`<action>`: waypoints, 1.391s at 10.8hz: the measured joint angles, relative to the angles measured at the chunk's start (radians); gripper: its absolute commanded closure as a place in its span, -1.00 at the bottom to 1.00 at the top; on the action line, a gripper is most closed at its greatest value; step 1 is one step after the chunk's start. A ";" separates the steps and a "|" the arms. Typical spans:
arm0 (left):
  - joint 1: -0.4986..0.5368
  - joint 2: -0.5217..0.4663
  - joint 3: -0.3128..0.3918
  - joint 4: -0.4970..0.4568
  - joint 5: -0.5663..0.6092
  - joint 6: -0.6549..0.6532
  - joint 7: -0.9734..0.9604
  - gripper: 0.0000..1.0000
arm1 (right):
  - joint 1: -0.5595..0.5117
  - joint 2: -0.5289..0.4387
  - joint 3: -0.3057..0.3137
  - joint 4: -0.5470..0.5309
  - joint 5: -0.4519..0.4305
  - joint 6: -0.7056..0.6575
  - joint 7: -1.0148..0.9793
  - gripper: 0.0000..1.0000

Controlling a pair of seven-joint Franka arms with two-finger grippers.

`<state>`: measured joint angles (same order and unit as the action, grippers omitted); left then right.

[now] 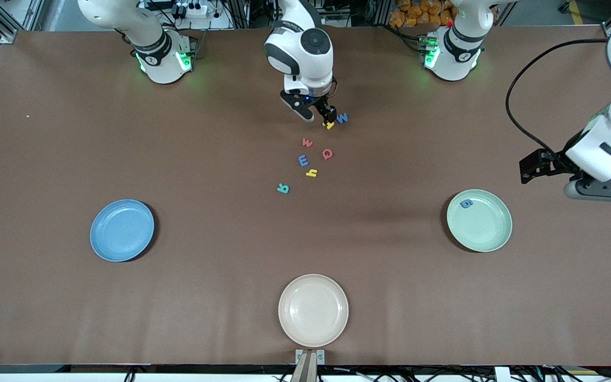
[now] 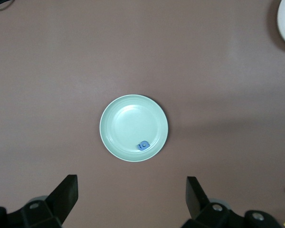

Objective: Sort uppercase to blue plate, lowercase to green plate
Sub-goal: 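Lower the right gripper and grasp the yellow H letter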

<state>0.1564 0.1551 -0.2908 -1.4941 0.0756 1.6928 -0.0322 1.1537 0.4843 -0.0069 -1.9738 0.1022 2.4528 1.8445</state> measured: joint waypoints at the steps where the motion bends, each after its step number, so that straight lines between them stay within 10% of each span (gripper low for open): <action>1: 0.003 -0.009 0.000 0.007 -0.009 -0.002 -0.007 -1.00 | 0.022 0.024 0.000 0.003 -0.007 0.025 0.005 -1.00; 15: -0.004 -0.044 -0.010 -0.025 -0.033 -0.045 -0.067 -1.00 | 0.067 0.156 -0.069 0.134 -0.030 0.045 0.015 -1.00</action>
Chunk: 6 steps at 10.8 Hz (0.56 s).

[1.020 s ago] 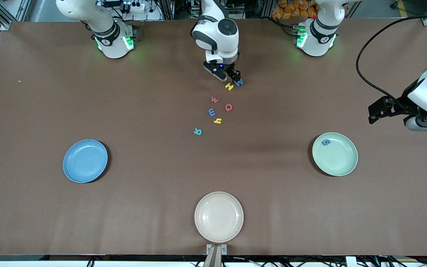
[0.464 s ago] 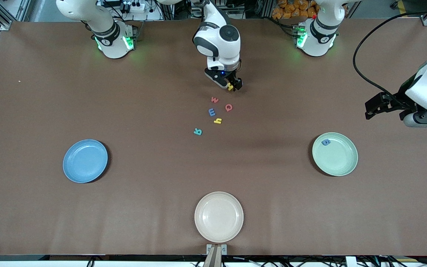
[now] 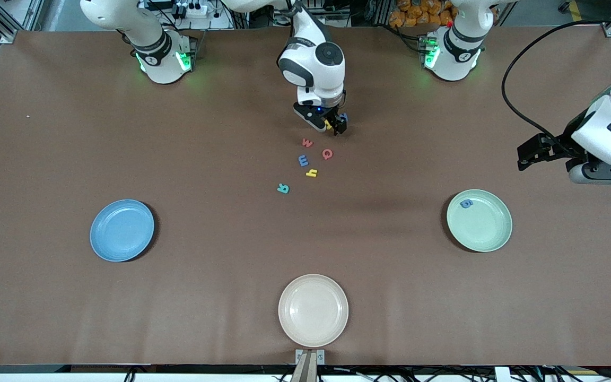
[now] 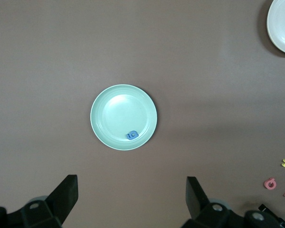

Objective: Sort uppercase to blue plate, lowercase to green plate
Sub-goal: 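Lower the right gripper and grasp the yellow H letter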

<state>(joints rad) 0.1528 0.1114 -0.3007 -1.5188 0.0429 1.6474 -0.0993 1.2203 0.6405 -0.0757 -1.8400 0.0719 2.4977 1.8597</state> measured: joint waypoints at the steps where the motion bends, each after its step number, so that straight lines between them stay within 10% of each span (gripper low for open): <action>1: 0.000 0.000 -0.001 -0.004 0.000 -0.002 0.002 -1.00 | 0.000 0.000 0.000 0.000 0.000 0.000 0.000 -1.00; 6: 0.000 0.000 -0.003 -0.011 0.000 -0.027 0.035 -1.00 | 0.006 0.001 0.003 0.001 0.000 0.002 0.000 -1.00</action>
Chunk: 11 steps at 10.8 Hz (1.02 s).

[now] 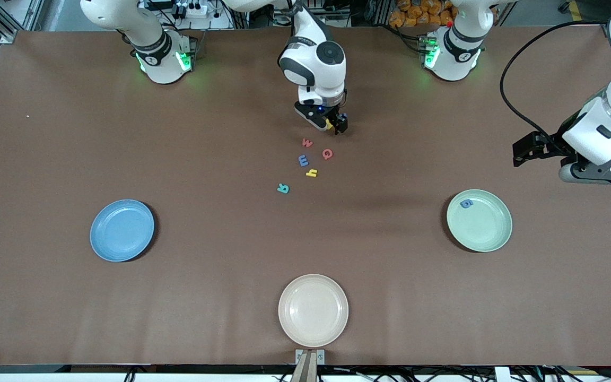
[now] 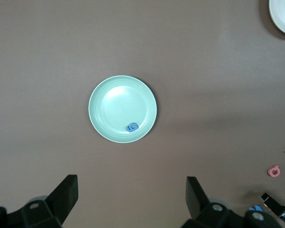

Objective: Sort uppercase to blue plate, lowercase to green plate
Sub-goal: 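Lower the right gripper and grasp the yellow H letter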

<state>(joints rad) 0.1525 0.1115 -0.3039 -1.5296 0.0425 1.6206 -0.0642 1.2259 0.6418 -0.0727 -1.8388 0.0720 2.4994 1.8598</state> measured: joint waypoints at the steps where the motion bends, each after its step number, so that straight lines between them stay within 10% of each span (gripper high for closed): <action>1: 0.000 0.000 0.000 -0.001 0.000 -0.001 0.000 -1.00 | 0.001 0.002 0.001 0.000 0.000 0.004 0.000 -1.00; 3: -0.003 0.000 0.000 -0.002 0.000 -0.002 0.001 -1.00 | 0.003 0.011 0.002 0.000 0.000 0.015 0.000 -1.00; 4: -0.007 0.002 -0.001 -0.003 0.000 -0.003 0.001 -1.00 | 0.004 0.016 0.003 0.002 0.000 0.022 0.000 0.20; 5: -0.013 0.006 -0.002 -0.004 0.000 -0.003 0.001 -1.00 | 0.007 0.021 0.004 0.003 0.000 0.027 0.000 0.99; 11: -0.019 0.024 -0.003 -0.005 0.000 -0.003 0.001 -1.00 | 0.015 0.018 0.005 0.025 0.000 0.026 0.000 1.00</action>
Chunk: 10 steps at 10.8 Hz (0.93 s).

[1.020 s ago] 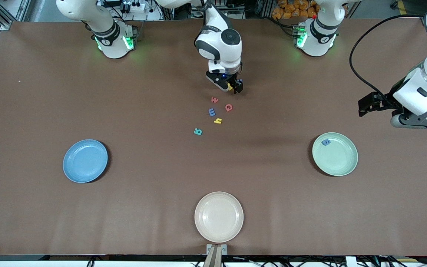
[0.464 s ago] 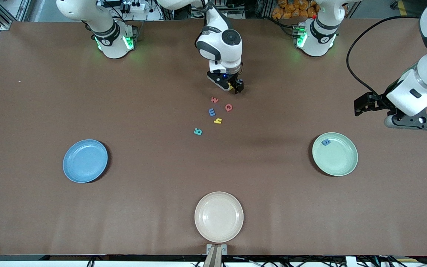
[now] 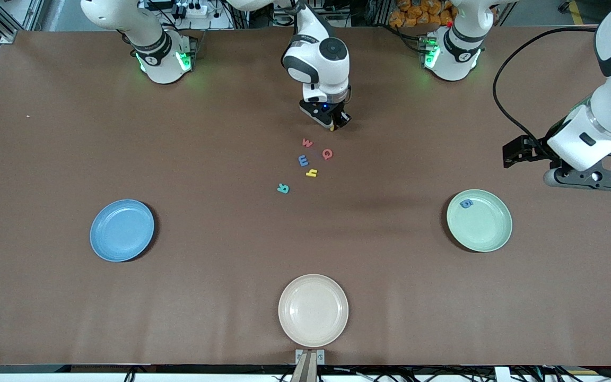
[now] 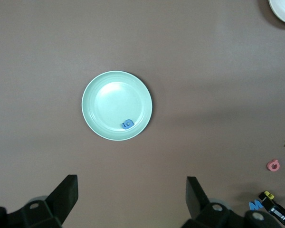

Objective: Sort uppercase to blue plate, lowercase to green plate
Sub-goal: 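Lower the right gripper and grasp the yellow H letter, then carry the H to the blue plate while the left gripper reaches letters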

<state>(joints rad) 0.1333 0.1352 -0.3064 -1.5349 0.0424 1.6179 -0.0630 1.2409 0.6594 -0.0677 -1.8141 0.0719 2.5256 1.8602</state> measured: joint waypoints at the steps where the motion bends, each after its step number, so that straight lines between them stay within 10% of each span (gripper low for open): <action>1: -0.002 0.002 -0.001 0.000 0.000 0.000 0.000 -1.00 | 0.000 0.000 0.000 0.000 0.000 0.000 0.000 1.00; 10: -0.078 0.081 -0.121 -0.017 -0.037 0.054 -0.270 -1.00 | -0.104 -0.075 -0.059 0.095 -0.007 -0.224 -0.177 1.00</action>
<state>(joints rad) 0.0552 0.2163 -0.4272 -1.5523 0.0058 1.6716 -0.3329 1.1365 0.5848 -0.1269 -1.7193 0.0650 2.3020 1.6830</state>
